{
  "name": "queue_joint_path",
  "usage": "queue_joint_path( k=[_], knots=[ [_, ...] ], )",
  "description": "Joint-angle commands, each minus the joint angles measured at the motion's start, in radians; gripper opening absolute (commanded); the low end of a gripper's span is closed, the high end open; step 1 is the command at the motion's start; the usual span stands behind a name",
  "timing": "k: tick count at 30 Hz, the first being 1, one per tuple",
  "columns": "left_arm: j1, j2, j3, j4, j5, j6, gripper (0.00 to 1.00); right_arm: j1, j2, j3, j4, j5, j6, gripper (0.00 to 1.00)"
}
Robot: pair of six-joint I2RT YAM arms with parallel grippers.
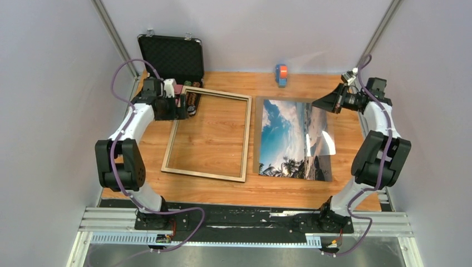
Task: Put the photo into the frame
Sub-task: Pick up the photo frame item at the center of the board.
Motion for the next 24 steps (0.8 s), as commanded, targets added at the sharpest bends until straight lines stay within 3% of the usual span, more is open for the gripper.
queue_joint_path(
  k=[1, 14, 18, 24],
  knots=[
    [0.071, -0.040, -0.026, -0.038, -0.044, 0.050, 0.99, 0.071, -0.005, 0.051, 0.170, -0.022, 0.183, 0.00],
    [0.106, 0.040, -0.044, -0.042, -0.017, 0.050, 0.95, 0.246, 0.054, 0.011, 0.539, 0.015, 0.487, 0.00],
    [0.106, 0.096, -0.044, -0.041, 0.022, 0.041, 0.90, 0.276, 0.070, 0.004, 0.617, 0.007, 0.557, 0.00],
    [0.106, 0.141, -0.060, -0.015, 0.063, 0.031, 0.74, 0.301, 0.067, -0.008, 0.664, 0.016, 0.590, 0.00]
  ],
)
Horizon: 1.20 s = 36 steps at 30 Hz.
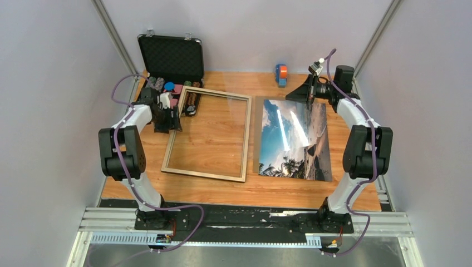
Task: Put the photo into the frame
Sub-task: Pick up the photo frame item at the center of the board, then adjust the photo frame at the center of the board.
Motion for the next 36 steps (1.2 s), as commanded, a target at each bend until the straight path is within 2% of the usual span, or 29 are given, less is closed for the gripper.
queue_joint_path(
  k=[1, 19, 23, 25, 26, 28, 36],
  knots=[
    [0.002, 0.018, -0.007, 0.028, 0.054, -0.003, 0.72, 0.013, -0.008, -0.008, 0.090, -0.010, 0.066, 0.00],
    [0.002, 0.009, -0.081, 0.097, 0.055, -0.065, 0.36, 0.013, -0.028, -0.045, 0.087, 0.007, 0.055, 0.00],
    [0.002, 0.008, -0.092, 0.106, 0.091, -0.079, 0.23, 0.013, -0.032, -0.051, 0.079, 0.010, 0.043, 0.00],
    [0.002, 0.013, -0.099, 0.116, 0.121, -0.088, 0.15, 0.013, -0.033, -0.053, 0.072, 0.015, 0.036, 0.00],
    [0.003, 0.016, -0.101, 0.119, 0.131, -0.090, 0.07, 0.013, -0.033, -0.053, 0.069, 0.016, 0.033, 0.00],
    [0.002, 0.023, -0.108, 0.131, 0.156, -0.094, 0.00, 0.013, -0.033, -0.055, 0.064, 0.019, 0.030, 0.00],
    [0.002, 0.032, -0.144, 0.179, 0.265, -0.091, 0.00, 0.020, -0.039, -0.077, 0.068, 0.016, 0.029, 0.00]
  ],
)
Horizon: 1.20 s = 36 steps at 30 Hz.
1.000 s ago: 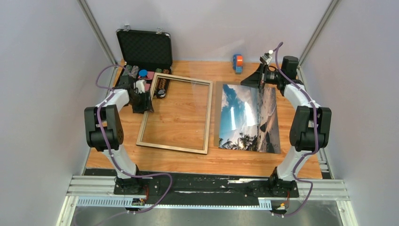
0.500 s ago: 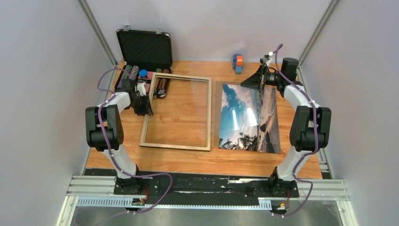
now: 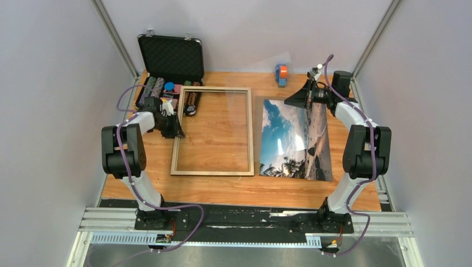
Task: Put the photo into the frame
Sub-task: Adjust the photo frame at the center of the board.
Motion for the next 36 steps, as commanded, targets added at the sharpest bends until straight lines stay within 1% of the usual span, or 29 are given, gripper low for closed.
queue_joint_path(
  k=[1, 7, 10, 14, 15, 21, 26, 36],
  knots=[
    [0.002, -0.004, -0.020, 0.046, 0.141, -0.030, 0.00, 0.012, -0.039, -0.013, 0.025, -0.011, -0.006, 0.00],
    [0.003, -0.012, -0.051, 0.073, 0.184, -0.046, 0.00, 0.045, -0.039, -0.040, 0.054, -0.004, 0.005, 0.00],
    [0.002, -0.016, -0.064, 0.084, 0.197, -0.055, 0.00, 0.066, -0.032, -0.070, 0.124, -0.002, 0.049, 0.00],
    [0.002, -0.031, -0.085, 0.101, 0.193, -0.063, 0.00, 0.081, -0.020, -0.108, 0.264, 0.005, 0.131, 0.00],
    [0.002, -0.034, -0.089, 0.101, 0.192, -0.066, 0.00, 0.110, -0.016, -0.112, 0.285, 0.006, 0.145, 0.00],
    [0.000, -0.058, -0.105, 0.102, 0.189, -0.077, 0.00, 0.136, 0.014, -0.096, 0.312, 0.004, 0.158, 0.00],
    [-0.013, -0.091, -0.133, 0.134, 0.165, -0.083, 0.00, 0.137, 0.029, -0.099, 0.372, -0.013, 0.202, 0.00],
    [-0.099, -0.104, -0.143, 0.161, 0.102, -0.115, 0.00, 0.139, 0.042, -0.112, 0.424, -0.017, 0.233, 0.00]
  ],
)
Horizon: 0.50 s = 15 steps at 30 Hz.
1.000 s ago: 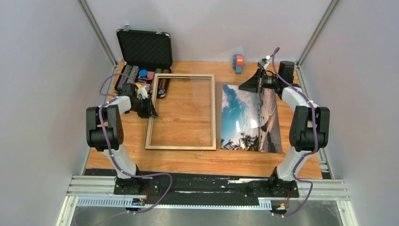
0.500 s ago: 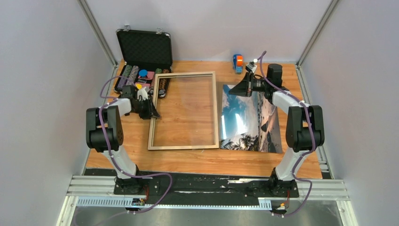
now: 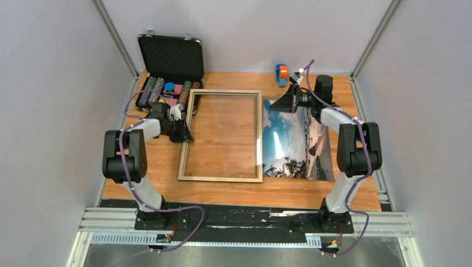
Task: Put the photo into the frame
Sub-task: Adjust the photo frame at the center of the board.
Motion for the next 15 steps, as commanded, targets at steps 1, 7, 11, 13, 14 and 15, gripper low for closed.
queue_joint_path(
  k=[1, 7, 11, 13, 14, 15],
  knots=[
    [-0.028, -0.036, -0.004, 0.042, 0.017, -0.049, 0.00, 0.000, 0.008, 0.001, 0.084, -0.031, 0.034, 0.00],
    [-0.029, -0.044, -0.017, 0.066, -0.007, -0.081, 0.09, 0.001, 0.021, -0.022, 0.150, -0.028, 0.076, 0.00],
    [-0.059, -0.041, -0.017, 0.068, -0.007, -0.091, 0.18, 0.000, 0.038, -0.036, 0.191, -0.025, 0.097, 0.00],
    [-0.063, -0.040, -0.016, 0.069, -0.004, -0.093, 0.22, 0.001, 0.045, -0.039, 0.194, -0.024, 0.096, 0.00],
    [-0.065, -0.039, -0.016, 0.067, -0.003, -0.092, 0.23, 0.001, 0.047, -0.040, 0.195, -0.024, 0.095, 0.00],
    [-0.065, -0.038, -0.015, 0.066, -0.003, -0.090, 0.25, 0.001, 0.049, -0.041, 0.195, -0.024, 0.096, 0.00]
  ],
)
